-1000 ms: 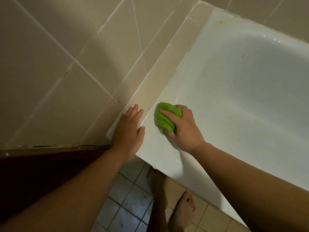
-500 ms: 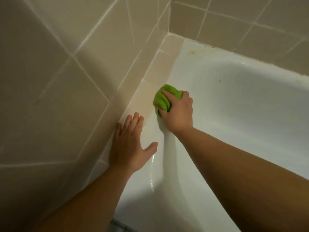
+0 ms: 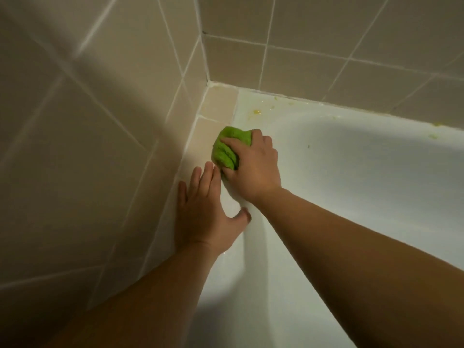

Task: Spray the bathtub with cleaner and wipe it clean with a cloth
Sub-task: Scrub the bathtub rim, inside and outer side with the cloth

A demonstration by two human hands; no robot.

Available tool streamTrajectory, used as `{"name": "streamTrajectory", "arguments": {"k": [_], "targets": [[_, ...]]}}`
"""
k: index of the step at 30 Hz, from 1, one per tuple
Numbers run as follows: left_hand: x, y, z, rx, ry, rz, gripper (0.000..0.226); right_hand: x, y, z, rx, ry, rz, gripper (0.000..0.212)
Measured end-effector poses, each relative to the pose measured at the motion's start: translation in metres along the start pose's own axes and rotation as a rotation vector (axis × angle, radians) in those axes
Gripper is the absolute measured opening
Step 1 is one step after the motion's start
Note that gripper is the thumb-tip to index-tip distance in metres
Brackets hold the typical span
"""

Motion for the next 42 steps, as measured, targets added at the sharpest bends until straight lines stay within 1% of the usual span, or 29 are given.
{"name": "streamTrajectory", "arguments": {"k": [2,6,7,9,12,13,14,15,18,19,20,22,24,26,29,32,35,37,39,42], "targets": [[-0.004,0.013,0.002,0.016,-0.003,0.009,0.108,-0.010,0.009,-0.007,-0.048,-0.050,-0.005,0.045],[-0.010,0.037,0.002,0.046,-0.022,0.023,0.108,-0.055,0.051,-0.028,-0.158,-0.065,0.258,0.044],[-0.012,0.042,0.002,0.045,-0.032,0.023,0.108,-0.062,0.062,-0.030,-0.164,-0.055,0.286,0.044],[-0.015,0.054,0.001,0.041,-0.042,0.023,0.109,-0.061,0.080,-0.030,-0.144,-0.037,0.229,0.044],[-0.019,0.067,0.000,0.017,-0.043,0.032,0.111,-0.044,0.082,-0.022,-0.031,-0.031,-0.003,0.047],[-0.019,0.070,0.000,0.009,-0.043,0.033,0.111,-0.042,0.077,-0.020,-0.008,-0.038,-0.060,0.047],[-0.020,0.072,0.000,0.007,-0.047,0.030,0.111,-0.046,0.073,-0.021,-0.009,-0.047,-0.076,0.048],[-0.021,0.073,-0.001,0.011,-0.053,0.026,0.111,-0.055,0.072,-0.025,-0.028,-0.058,-0.042,0.049],[-0.025,0.076,-0.003,0.008,-0.058,0.022,0.112,-0.082,0.087,-0.037,-0.084,-0.084,0.182,0.048],[-0.026,0.078,-0.003,0.002,-0.055,0.025,0.112,-0.079,0.091,-0.035,-0.077,-0.095,0.192,0.047],[-0.027,0.081,-0.003,-0.005,-0.050,0.026,0.113,-0.067,0.094,-0.030,-0.059,-0.097,0.150,0.047],[-0.028,0.085,-0.005,-0.041,-0.048,0.019,0.112,-0.038,0.090,-0.017,-0.007,-0.060,-0.023,0.046],[-0.028,0.087,-0.006,-0.083,-0.071,0.004,0.110,-0.028,0.078,-0.010,0.036,-0.019,-0.137,0.047],[-0.026,0.085,-0.006,-0.112,-0.118,-0.029,0.114,-0.043,0.078,-0.017,0.039,-0.013,-0.119,0.048],[-0.022,0.082,-0.003,-0.132,-0.183,-0.108,0.124,-0.071,0.092,-0.029,0.007,-0.026,-0.007,0.046],[-0.018,0.077,-0.004,-0.161,-0.206,-0.134,0.122,-0.073,0.105,-0.031,-0.002,0.049,0.026,0.045],[-0.010,0.062,-0.003,-0.150,-0.245,-0.180,0.119,-0.051,0.120,-0.027,-0.005,0.154,-0.022,0.049],[-0.005,0.044,-0.004,-0.149,-0.253,-0.191,0.116,-0.024,0.132,-0.014,0.055,0.181,-0.085,0.052],[0.000,0.027,-0.006,-0.161,-0.292,-0.200,0.112,0.001,0.134,0.003,0.153,0.125,-0.137,0.054],[0.011,0.011,-0.010,-0.210,-0.360,-0.243,0.106,0.018,0.106,0.014,0.177,0.028,-0.244,0.053]]}}
Point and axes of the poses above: each hand's wrist, its own y-axis towards the middle knuckle, its own z-axis out of the palm, x = y × z, the point moved 7 cm from there along y, towards the middle knuckle, and after that the axes turned 1 degree about z, right-handed, at the moved point
